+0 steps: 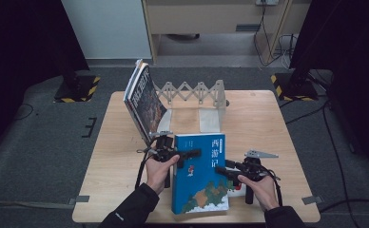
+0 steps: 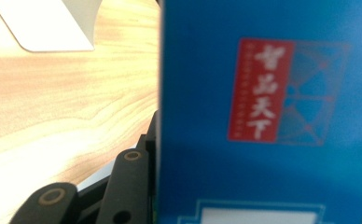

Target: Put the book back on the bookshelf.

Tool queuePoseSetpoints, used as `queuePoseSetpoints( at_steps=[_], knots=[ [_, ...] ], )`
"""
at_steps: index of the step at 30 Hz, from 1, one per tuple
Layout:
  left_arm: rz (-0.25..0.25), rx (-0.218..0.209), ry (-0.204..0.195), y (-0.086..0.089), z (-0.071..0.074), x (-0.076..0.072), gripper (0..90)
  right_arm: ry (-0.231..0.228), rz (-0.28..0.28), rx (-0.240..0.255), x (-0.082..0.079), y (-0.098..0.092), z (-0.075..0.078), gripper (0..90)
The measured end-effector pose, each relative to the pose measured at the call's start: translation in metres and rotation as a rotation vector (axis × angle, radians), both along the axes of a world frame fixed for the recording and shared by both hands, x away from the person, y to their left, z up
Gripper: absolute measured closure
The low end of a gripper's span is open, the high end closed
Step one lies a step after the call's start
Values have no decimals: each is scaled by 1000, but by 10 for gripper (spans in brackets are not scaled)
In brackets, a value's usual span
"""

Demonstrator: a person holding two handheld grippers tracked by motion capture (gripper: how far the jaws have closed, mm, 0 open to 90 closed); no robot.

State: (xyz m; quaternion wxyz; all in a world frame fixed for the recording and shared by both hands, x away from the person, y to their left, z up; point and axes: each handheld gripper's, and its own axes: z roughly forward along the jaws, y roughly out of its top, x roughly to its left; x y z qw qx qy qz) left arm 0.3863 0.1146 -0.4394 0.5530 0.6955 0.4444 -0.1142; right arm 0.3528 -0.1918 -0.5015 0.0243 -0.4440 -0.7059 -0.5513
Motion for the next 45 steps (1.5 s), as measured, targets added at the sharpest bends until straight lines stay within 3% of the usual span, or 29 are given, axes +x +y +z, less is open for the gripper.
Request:
queuePoseSetpoints(
  at_steps=[6, 9, 10, 14, 16, 20, 27, 31, 40, 45],
  knots=[
    [30, -14, -33, 13, 17, -2, 601, -18, -31, -5, 1, -9, 4, 357],
    [50, -23, -65, 22, 29, -4, 600, -32, -59, -27, 2, -16, 5, 370],
    [68, -25, -95, 28, 37, -6, 600, -36, -76, -48, 3, -20, 4, 373],
    [102, -7, -157, 40, 53, -9, 598, -38, -99, -64, 4, -25, 4, 375],
    [110, -1, -169, 44, 56, -10, 596, -41, -115, -80, 5, -27, 4, 374],
    [159, 61, -230, 53, 68, -12, 595, -53, -142, -127, 6, -34, 3, 367],
    [188, 119, -259, 58, 79, -8, 596, -66, -188, -226, 8, -48, 1, 356],
    [197, 135, -254, 60, 83, -3, 597, -74, -197, -270, 9, -54, 0, 353],
    [262, 214, -273, 57, 94, 24, 598, -82, -223, -362, 14, -65, -4, 333],
    [305, 220, -295, 54, 104, 39, 598, -76, -242, -419, 17, -70, -10, 328]
  ],
)
